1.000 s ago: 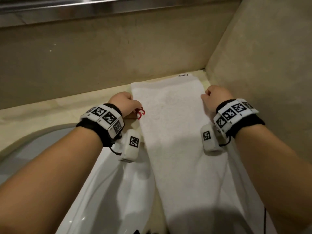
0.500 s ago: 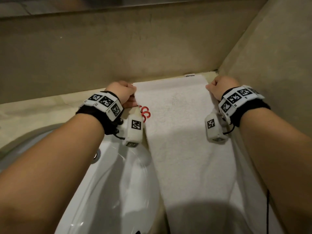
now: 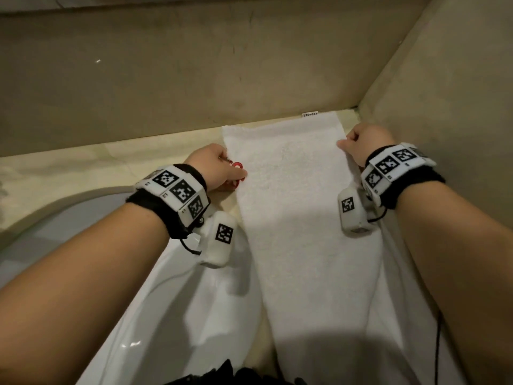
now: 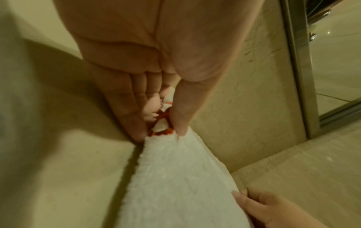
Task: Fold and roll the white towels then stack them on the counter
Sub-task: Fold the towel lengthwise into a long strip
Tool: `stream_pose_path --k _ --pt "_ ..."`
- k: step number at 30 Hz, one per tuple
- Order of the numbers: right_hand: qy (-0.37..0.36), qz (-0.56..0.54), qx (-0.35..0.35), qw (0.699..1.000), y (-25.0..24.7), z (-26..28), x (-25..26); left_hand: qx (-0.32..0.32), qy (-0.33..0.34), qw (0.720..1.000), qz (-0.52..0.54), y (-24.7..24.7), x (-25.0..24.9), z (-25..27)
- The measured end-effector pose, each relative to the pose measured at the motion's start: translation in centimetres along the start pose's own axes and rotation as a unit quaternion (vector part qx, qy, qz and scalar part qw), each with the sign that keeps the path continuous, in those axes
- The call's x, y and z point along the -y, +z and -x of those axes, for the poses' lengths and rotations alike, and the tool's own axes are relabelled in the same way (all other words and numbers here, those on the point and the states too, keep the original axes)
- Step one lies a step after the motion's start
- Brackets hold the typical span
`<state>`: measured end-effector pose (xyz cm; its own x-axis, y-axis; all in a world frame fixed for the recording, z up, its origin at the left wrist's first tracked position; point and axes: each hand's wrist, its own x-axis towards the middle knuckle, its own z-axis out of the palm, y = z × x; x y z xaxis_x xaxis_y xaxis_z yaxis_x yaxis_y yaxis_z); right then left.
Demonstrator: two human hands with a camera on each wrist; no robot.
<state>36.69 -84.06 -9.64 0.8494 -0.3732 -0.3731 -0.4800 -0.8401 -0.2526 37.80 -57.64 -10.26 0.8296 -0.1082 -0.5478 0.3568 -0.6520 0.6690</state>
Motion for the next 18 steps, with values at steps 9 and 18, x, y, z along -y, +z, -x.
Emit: stream_pose_path --k 9,18 --pt "0.043 0.034 0.1 0.993 0.7 6.9 -4.4 -0.009 -0.001 1.0 -0.028 0.4 0.3 1.0" --pt "0.045 -0.217 -0.003 0.975 2.4 10.4 -5.8 -0.034 -0.013 0.998 -0.049 2.5 0.5 4.5"
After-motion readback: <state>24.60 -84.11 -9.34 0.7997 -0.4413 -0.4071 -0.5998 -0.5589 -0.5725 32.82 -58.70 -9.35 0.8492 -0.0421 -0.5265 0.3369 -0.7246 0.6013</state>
